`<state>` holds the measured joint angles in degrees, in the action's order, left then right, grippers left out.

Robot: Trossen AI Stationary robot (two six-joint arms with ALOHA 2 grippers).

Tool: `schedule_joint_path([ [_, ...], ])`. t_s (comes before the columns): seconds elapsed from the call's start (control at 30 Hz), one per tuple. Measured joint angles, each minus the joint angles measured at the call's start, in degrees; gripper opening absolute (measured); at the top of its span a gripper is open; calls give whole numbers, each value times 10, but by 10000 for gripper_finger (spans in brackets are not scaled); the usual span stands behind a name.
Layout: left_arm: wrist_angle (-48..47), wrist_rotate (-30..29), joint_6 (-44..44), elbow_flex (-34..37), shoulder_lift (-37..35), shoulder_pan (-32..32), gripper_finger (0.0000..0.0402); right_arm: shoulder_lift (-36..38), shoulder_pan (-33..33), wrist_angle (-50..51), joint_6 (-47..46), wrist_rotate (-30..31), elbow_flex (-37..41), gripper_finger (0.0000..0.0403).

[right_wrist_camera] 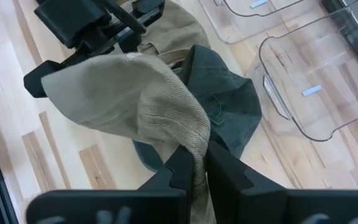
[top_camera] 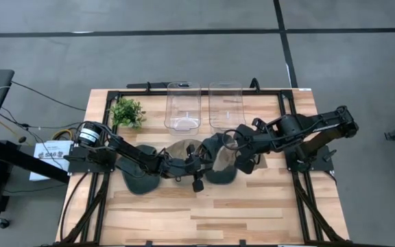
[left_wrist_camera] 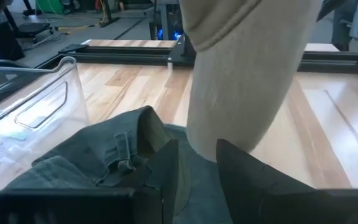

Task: Pick & Place hat
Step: Put the right brown cap into the right transparent bin

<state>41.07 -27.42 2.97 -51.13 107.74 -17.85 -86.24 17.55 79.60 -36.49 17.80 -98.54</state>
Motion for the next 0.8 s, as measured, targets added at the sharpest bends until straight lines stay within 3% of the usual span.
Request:
schedule_joint_path([
  [0.1, 1, 4, 7, 0, 0, 0, 106, 0, -1, -1, 1, 2, 0, 23],
  [0.3, 1, 75, 1, 0, 0, -2, 106, 0, -1, -7, 5, 2, 0, 17],
  [0.8, 3, 19, 14, 0, 0, 6, 106, 0, -1, -40, 10, 1, 0, 27],
])
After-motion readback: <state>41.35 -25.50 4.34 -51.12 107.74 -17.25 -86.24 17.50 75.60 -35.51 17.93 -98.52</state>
